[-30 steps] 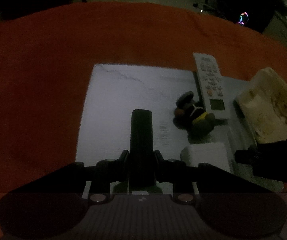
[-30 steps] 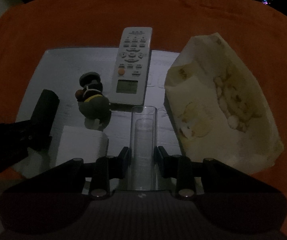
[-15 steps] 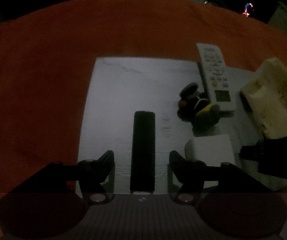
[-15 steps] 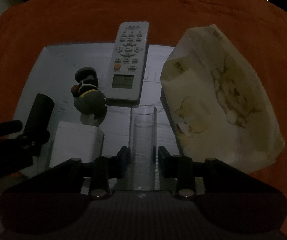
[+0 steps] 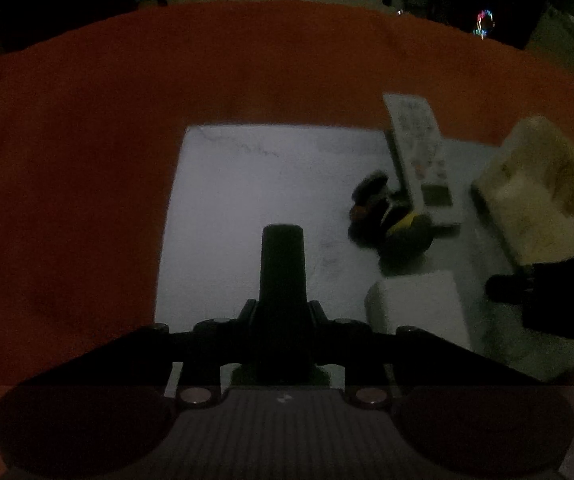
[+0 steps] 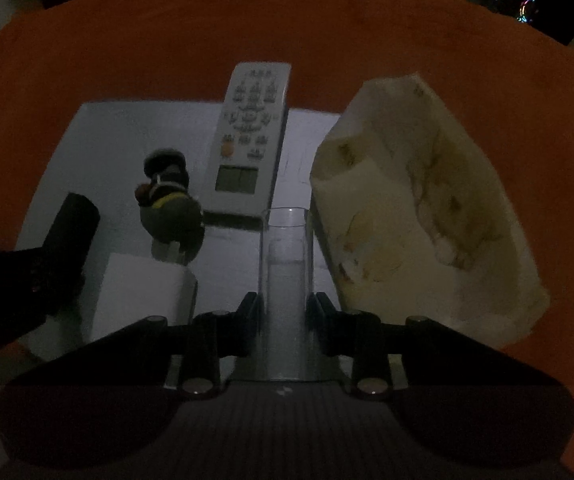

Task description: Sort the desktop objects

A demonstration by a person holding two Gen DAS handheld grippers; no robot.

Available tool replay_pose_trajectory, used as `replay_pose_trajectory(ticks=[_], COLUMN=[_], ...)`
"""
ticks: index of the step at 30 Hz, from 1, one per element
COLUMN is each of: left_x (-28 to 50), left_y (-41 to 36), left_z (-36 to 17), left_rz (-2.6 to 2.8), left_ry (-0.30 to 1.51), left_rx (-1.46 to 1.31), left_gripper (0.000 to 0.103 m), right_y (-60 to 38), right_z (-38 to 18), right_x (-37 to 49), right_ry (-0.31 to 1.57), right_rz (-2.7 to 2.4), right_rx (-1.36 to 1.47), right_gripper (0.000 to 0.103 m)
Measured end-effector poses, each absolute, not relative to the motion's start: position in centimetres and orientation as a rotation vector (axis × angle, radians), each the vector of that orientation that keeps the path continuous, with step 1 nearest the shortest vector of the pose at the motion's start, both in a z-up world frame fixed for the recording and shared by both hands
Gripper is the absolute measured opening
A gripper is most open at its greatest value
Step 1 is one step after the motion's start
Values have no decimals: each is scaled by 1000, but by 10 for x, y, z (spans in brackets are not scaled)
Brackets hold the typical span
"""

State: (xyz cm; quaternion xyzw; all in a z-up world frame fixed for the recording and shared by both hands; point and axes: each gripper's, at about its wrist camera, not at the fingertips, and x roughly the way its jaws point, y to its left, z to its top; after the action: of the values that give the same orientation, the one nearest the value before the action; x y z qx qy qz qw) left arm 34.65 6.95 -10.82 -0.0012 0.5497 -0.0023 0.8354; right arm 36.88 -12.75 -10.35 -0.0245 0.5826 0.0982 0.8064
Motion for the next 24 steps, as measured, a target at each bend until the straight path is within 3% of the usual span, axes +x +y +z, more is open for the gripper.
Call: replay_pose_trajectory(ticks=[12, 24], left_x=[352, 337], left_y=[76, 60], left_z=[-60, 1], left_rz=[57, 30], left_ry=[1097, 1002], left_rx=[-57, -102], left_gripper=[21, 21], right_y=[-115, -119], right_z=[-60, 18], right_x=[374, 360], right_ry=[1195, 1054], right_rz=[238, 264], right_rx=[-49, 14], right_gripper=[32, 32])
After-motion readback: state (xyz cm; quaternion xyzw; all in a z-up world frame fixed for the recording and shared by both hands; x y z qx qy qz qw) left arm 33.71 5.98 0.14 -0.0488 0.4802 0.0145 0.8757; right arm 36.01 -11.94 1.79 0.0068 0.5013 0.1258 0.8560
